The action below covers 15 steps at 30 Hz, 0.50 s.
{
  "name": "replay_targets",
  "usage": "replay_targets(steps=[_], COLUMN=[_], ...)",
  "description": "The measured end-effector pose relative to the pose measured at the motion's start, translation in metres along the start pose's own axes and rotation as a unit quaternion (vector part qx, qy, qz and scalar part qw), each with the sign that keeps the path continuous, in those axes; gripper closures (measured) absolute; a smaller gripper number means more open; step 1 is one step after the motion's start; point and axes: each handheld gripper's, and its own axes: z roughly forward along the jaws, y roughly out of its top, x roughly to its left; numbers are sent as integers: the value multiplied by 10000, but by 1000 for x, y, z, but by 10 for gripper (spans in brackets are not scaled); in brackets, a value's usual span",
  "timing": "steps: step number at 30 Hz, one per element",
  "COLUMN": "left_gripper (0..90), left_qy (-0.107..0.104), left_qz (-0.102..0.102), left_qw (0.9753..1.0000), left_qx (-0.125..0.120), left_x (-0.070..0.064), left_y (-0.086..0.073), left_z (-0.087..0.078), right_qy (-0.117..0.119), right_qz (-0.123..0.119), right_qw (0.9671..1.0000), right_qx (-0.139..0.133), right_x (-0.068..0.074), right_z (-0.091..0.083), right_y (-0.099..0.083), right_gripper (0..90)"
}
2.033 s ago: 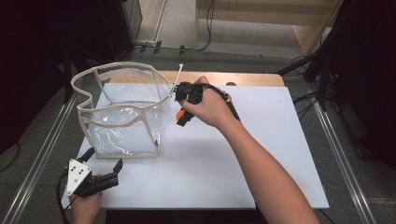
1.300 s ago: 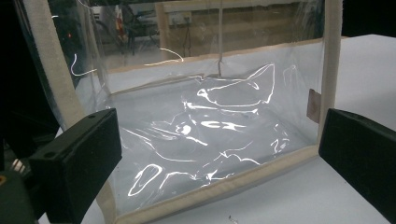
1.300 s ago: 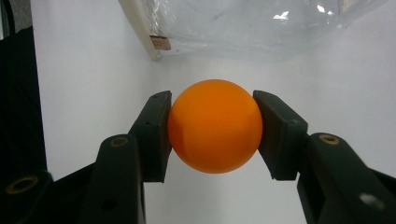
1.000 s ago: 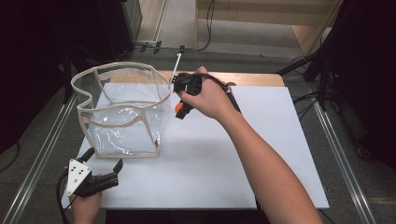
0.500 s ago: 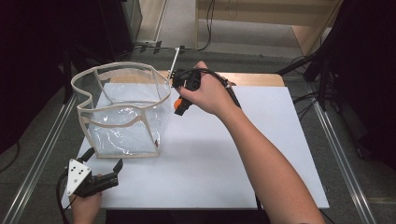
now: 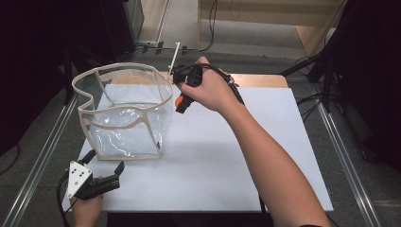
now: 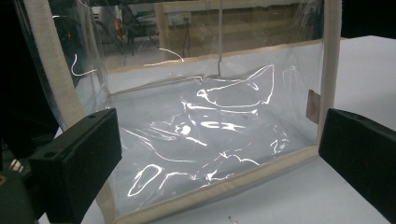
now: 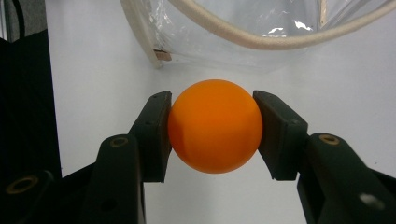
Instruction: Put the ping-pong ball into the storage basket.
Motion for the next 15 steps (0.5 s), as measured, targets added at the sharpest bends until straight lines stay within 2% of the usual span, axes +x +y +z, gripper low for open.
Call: replay_targets(steps=[15], left_gripper=[0], left_qy=[-4], left_qz=[0], left_qw=[10000], left_qx=[0], left_x=[0], left_y=[0], left_z=[0], right_qy=[-15], right_qz=[-7], right_qw=[10000], right_qx=[16], right_x=[0], right_z=[-9], right_y=[4], right_gripper=[481])
